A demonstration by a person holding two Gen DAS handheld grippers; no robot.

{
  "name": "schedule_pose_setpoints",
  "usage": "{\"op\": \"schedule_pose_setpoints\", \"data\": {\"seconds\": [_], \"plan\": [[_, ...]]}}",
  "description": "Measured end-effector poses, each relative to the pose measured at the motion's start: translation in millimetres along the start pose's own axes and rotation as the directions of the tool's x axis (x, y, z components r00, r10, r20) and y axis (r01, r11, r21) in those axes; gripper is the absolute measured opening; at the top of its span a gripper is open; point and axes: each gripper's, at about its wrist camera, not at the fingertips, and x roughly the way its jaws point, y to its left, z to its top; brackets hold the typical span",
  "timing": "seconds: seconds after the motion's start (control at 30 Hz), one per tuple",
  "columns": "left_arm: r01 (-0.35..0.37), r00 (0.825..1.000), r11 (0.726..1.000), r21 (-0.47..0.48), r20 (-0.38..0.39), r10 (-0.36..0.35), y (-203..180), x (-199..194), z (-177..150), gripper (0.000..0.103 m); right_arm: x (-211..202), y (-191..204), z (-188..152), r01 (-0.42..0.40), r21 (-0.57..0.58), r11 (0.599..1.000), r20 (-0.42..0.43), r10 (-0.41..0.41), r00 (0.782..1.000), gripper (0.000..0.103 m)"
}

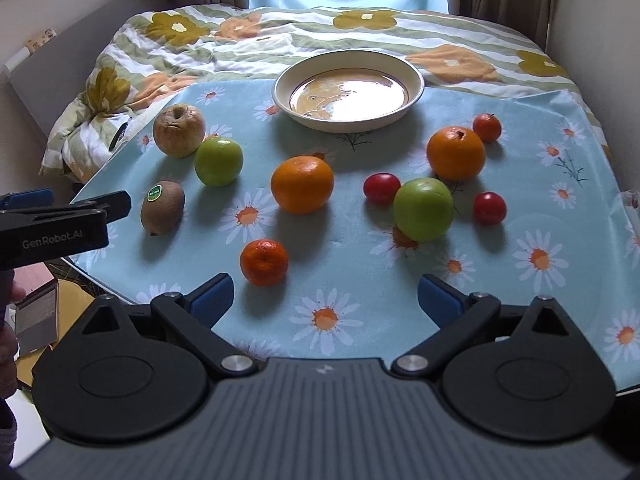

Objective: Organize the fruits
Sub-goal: 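Close the left gripper on the kiwi while the right gripper closes on the small tangerine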

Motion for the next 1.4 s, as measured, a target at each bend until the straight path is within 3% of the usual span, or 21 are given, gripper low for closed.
{"op": "schedule_pose_setpoints", "data": {"seconds": [0.43,0.63,0.77,1.03,1.4], "plan": [[0.06,0.998,0.995,0.077,-0.04,-0.057,5.1,61.7,-7.1,0.095,51.2,32.0,-17.4,0.024,0.077,0.997,0.04,-0.028,0.999,0.103],[0.115,0.992,0.99,0.082,-0.068,-0.11,7.5,81.5,-10.6,0.087,63.2,42.8,-22.3,0.05,0.089,0.995,0.054,-0.055,0.997,0.102],[0.149,0.986,0.985,0.085,-0.09,-0.141,8.3,90.9,-11.0,0.073,66.7,50.4,-24.3,0.059,0.093,0.994,0.07,-0.066,0.995,0.096],[0.199,0.977,0.976,0.088,-0.092,-0.191,11.7,94.1,-14.8,0.055,71.3,58.3,-29.7,0.087,0.105,0.991,0.099,-0.097,0.99,0.088],[0.232,0.971,0.967,0.104,-0.078,-0.225,20.2,91.1,-17.6,0.053,75.2,62.4,-30.8,0.118,0.128,0.985,0.136,-0.135,0.982,0.08]]}}
